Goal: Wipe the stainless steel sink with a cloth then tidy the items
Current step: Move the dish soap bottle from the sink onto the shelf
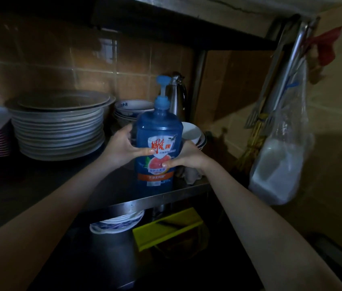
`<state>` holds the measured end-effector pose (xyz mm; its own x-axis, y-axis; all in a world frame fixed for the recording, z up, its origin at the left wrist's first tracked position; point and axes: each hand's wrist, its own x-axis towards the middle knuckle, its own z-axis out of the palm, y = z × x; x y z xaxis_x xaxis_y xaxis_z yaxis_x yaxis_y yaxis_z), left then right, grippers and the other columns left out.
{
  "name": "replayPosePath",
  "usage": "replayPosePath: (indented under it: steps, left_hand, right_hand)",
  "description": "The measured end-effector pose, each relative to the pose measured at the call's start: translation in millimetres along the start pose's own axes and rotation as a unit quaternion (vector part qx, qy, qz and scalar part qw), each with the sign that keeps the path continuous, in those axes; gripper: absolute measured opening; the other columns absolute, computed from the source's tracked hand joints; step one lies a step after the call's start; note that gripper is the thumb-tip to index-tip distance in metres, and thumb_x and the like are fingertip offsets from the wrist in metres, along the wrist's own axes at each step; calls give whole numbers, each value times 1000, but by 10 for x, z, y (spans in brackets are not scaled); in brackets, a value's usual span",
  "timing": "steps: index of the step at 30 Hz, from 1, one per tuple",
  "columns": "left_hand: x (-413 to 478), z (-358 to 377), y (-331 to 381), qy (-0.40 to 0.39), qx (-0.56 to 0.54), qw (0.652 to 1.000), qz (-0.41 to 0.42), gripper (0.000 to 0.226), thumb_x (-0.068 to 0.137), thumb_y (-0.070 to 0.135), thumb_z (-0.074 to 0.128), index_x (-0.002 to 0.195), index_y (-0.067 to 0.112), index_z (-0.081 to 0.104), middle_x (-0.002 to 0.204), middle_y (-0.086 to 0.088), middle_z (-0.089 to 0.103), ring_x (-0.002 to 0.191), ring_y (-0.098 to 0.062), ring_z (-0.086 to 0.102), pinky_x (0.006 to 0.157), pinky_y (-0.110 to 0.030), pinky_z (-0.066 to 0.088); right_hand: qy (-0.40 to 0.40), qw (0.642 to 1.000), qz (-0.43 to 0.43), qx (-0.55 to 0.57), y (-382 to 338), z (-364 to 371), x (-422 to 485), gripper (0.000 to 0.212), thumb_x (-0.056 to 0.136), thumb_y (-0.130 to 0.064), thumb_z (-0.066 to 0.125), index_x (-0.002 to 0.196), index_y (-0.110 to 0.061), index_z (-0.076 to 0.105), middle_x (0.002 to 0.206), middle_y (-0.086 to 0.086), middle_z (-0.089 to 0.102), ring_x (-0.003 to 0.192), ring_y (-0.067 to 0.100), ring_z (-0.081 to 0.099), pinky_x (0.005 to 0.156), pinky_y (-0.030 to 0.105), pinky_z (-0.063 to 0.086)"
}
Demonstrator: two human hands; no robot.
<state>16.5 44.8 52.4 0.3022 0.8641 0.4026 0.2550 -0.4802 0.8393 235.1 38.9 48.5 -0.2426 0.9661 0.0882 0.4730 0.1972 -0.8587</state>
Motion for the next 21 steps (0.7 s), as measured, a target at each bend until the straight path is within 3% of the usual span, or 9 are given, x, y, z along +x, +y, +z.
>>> replayPosePath:
  steps: [3,9,13,15,18,21]
  left_hand:
    - [43,0,-23,3,5,1000,-24,85,41,53,82,116,25,52,116,-3,65,105,-18,62,90,-50,51]
    - [89,16,-23,1,20,997,-68,104,45,49,82,134,17,38,134,-12,52,120,-28,52,95,-54,46]
    - [34,65,-20,-1,4,998,-65,86,56,43,82,129,27,40,130,-5,56,116,-23,55,96,-53,47]
    - [6,106,-30,8,10,998,-63,78,66,35,80,131,29,37,131,-3,55,117,-21,54,97,-52,46]
    - [-60,183,-16,56,32,997,-29,82,70,26,79,136,21,30,132,-5,51,119,-22,52,98,-53,44]
    - [-199,258,24,154,142,978,20,84,67,21,82,134,19,31,120,-7,41,110,-25,48,93,-51,45]
  right_hand:
    - [-7,1000,11,3,27,4,53,74,63,-7,86,129,-9,53,129,7,62,118,20,59,104,45,46]
    - [-26,999,28,-12,56,29,48,74,74,-12,80,137,-13,41,135,5,56,121,18,55,103,39,47]
    - [18,1000,8,-18,85,105,-70,75,75,-17,79,138,-16,38,136,4,54,115,12,53,90,25,48]
    - [48,999,6,-16,100,134,-154,78,74,-20,80,139,-17,37,135,2,54,116,11,52,94,28,49]
    - [74,997,3,-3,129,131,-326,83,76,-14,78,144,-18,32,136,-3,51,120,11,49,96,28,49]
    - [101,994,14,-36,190,79,-572,71,80,-10,74,142,-11,40,144,5,46,132,19,43,99,24,38]
